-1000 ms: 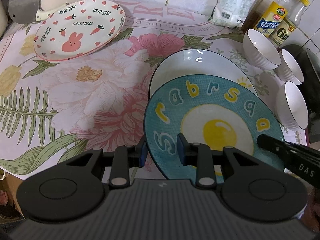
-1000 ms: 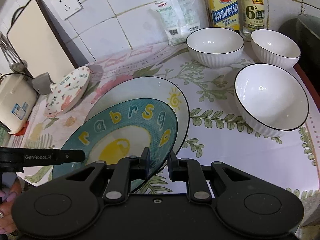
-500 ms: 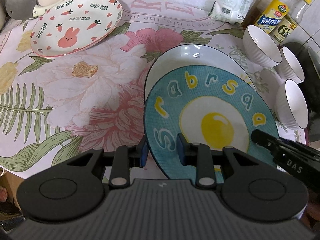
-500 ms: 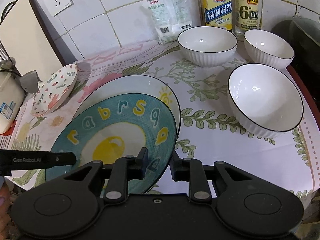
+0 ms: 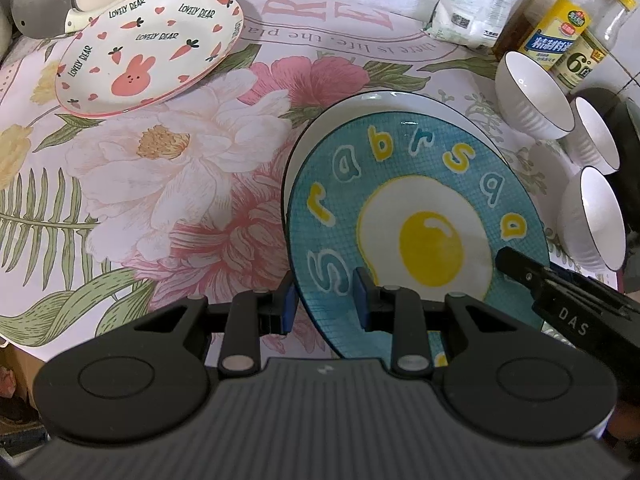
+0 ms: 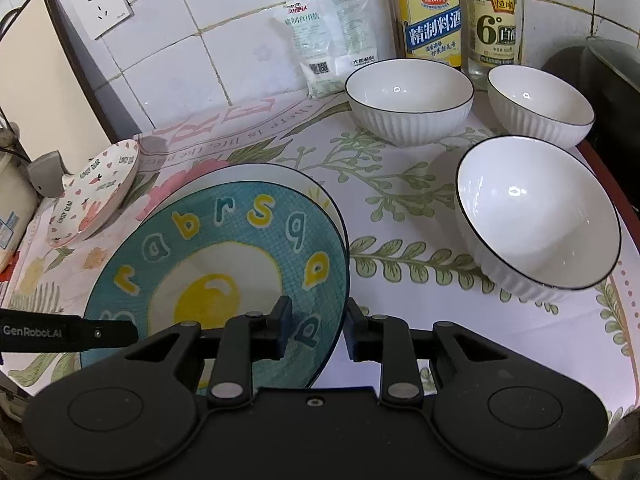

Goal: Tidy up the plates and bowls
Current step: 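Lower the blue plate onto the white plate and open both grippers, then reach both grippers to the pink bunny plate and close on its rim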

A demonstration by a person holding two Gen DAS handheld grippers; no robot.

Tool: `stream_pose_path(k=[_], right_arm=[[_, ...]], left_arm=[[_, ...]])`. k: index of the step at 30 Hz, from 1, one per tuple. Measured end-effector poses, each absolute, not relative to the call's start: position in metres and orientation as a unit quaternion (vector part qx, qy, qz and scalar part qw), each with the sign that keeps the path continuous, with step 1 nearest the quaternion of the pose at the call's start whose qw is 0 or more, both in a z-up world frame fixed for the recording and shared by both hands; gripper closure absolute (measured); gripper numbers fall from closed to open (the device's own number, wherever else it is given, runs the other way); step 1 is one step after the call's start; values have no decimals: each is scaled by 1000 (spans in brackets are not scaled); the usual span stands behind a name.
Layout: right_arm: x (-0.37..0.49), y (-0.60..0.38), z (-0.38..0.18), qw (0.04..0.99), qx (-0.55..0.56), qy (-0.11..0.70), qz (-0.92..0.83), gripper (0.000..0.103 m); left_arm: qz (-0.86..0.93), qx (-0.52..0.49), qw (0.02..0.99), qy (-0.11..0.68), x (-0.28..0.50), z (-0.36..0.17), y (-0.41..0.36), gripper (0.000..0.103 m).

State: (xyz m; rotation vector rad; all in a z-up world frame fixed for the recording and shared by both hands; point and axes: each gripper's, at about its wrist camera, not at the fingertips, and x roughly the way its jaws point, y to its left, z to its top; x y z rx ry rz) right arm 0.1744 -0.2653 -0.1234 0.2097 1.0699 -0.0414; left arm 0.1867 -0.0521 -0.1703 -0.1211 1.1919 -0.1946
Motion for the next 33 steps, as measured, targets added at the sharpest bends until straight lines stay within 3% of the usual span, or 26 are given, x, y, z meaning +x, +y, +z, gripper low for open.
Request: stream_pose_path(k=[12,18,20,24,26,33], right_arm=[[185,-261,-136,865,83,493,-35,67],[169,-264,-109,863,87,498,-13,67],[161,-262,-95,863,92,497,-3,58],[146,-252,-65,868,73,490,24,54],[139,-246,-53,872,66,483,35,48],[128,-217,-15,887,37,454,80,37]], left_arm=[[-69,-51,836,543,184,-176,-56,75],[-87,-30,841,534,170,-155,-51,75],[-88,-25,842,532,163,-146,-47,74],[-98,-26,844,527,151,-129,-35,71],[-102,-25,846,522,145,-120,-30,69],[-100,-22,859,501,128,-91,-2,55]])
